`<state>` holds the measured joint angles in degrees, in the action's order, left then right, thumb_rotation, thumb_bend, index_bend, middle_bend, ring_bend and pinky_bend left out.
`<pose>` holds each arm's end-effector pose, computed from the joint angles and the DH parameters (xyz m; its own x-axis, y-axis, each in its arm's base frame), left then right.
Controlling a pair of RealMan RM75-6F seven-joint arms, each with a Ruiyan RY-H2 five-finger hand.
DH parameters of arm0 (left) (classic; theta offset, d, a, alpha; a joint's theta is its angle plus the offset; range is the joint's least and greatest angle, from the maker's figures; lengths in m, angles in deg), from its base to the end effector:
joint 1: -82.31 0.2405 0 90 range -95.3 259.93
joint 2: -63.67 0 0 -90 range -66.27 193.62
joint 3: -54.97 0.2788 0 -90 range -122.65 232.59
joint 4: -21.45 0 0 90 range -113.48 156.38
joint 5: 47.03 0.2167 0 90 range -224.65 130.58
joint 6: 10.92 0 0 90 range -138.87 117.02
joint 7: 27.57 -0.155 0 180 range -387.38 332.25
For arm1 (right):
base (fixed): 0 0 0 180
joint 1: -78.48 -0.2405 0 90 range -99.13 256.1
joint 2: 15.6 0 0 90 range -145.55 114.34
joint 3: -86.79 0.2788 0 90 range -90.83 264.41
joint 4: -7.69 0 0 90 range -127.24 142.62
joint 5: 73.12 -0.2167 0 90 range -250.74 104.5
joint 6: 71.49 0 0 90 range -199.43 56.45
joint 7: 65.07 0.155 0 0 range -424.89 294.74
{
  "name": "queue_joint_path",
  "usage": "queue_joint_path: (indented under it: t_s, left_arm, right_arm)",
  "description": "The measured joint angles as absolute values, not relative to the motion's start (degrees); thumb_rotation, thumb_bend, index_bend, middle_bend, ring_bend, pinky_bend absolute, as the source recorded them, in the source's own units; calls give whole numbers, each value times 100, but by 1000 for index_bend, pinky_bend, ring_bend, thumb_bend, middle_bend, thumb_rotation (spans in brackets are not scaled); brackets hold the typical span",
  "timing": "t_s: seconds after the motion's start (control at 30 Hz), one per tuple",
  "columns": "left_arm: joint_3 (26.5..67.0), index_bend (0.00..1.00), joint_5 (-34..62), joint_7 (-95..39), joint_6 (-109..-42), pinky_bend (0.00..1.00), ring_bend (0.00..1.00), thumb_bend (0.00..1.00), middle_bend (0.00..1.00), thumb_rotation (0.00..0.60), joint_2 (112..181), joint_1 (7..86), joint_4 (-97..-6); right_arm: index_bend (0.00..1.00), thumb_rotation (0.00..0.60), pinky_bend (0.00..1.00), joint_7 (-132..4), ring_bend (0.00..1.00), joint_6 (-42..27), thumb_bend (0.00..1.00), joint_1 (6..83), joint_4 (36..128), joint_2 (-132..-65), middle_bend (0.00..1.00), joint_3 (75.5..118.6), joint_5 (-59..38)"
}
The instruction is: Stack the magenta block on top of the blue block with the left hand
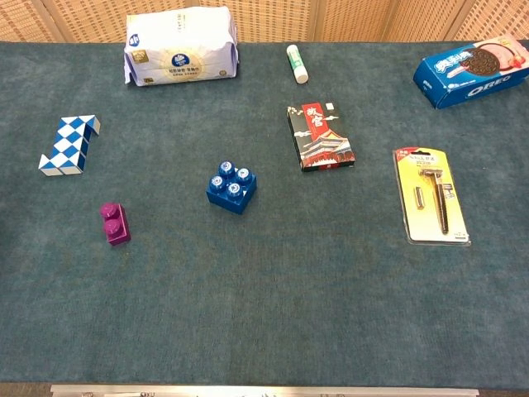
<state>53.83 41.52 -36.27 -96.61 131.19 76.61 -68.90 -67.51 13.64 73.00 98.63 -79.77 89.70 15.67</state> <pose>-0.3286 0.1926 0.1399 0.5135 0.0075 0.8581 0.8563 -0.0689 -0.5118 -0.3297 -0.1983 0.1622 0.4586 0.0088 0.8886 -0.8864 -0.0662 0.4581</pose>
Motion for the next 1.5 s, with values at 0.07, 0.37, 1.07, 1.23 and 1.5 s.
queue_joint_path:
  t_s: [0.07,0.37,1.07,1.23,1.5]
  left_arm:
    - [5435,277,4270,-3505,-9593,149,98,113,137,600,13172,7612,-6909]
    - [5494,108,4278,-3907,-8823,85,0,113,0,600,13253,7203,-7420]
    - [5141,60,3237,-5613,-7541,70,0,96,0,600,13781,6222,-8035]
    - [5132,60,2849,-6184,-7401,70,0,96,0,600,13910,6072,-8135]
    - [5183,53,2366,-6702,-7265,70,0,97,0,600,14211,5838,-8148]
  right_arm:
    - [0,600,272,-6738,0,1415,0,7321,9887,-7954,57,8983,1559]
    - [0,600,272,-6609,0,1583,0,7421,9931,-7852,59,9051,1478]
    - [0,600,272,-6478,0,1697,0,7547,10008,-7725,63,9106,1368]
    - [0,600,272,-6452,0,1738,0,7576,10026,-7692,71,9114,1367]
    - [0,600,272,-6390,0,1783,0,7615,10038,-7642,77,9143,1337]
